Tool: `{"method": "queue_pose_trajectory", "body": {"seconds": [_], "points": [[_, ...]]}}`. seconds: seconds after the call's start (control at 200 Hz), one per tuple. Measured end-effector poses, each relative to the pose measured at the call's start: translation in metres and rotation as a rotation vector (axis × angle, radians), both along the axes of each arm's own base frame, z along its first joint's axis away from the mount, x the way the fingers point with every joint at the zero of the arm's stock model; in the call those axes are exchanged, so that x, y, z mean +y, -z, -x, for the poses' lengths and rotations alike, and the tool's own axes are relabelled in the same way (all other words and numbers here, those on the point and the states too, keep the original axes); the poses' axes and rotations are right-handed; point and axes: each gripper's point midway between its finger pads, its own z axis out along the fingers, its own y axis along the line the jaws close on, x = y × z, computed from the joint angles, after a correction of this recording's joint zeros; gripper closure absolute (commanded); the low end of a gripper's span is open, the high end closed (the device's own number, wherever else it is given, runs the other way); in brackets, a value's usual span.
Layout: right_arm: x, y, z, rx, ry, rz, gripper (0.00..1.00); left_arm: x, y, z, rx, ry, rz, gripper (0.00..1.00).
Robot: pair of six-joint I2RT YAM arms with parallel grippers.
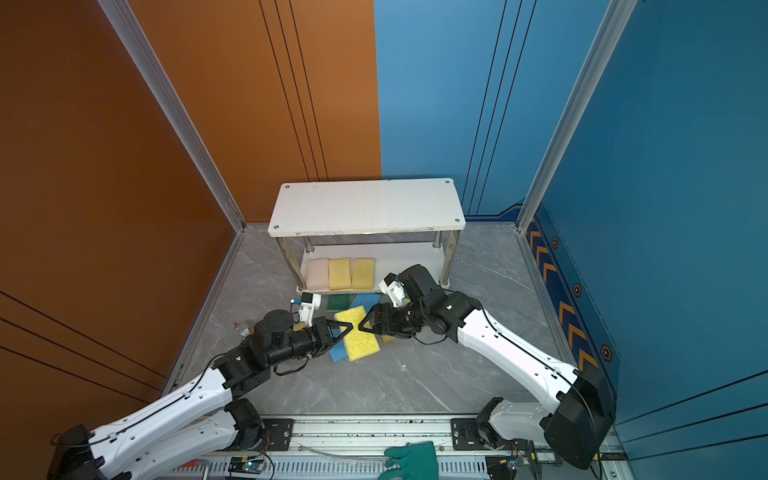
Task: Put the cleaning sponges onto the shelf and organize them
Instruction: 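Close the left gripper on the bright yellow sponge held by the right gripper, then raise and turn the bright yellow sponge upright with both grippers toward the shelf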
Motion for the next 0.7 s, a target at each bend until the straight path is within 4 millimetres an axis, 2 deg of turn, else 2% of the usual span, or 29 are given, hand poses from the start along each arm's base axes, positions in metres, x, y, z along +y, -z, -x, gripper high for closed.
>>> {"method": "queue_pose_trajectory", "body": {"seconds": [0.2,0.385,0.606,0.696], "points": [[-0.013,-0.027,-0.016,-0.044,0.082,-0.086,0.00,0.012,-0.019,-0.015,-0.025,-0.064,0.072,0.89],[-0.016,-0.050,-0.015,-0.070,0.122,-0.191,0.00,0.020,-0.033,-0.025,-0.027,-0.097,0.142,0.89],[-0.005,-0.050,-0.019,0.005,0.159,-0.323,0.15,0.023,-0.054,-0.031,-0.037,-0.112,0.236,0.89],[-0.002,-0.057,-0.022,0.015,0.172,-0.362,0.22,0.024,-0.062,-0.031,-0.048,-0.113,0.266,0.89]]}}
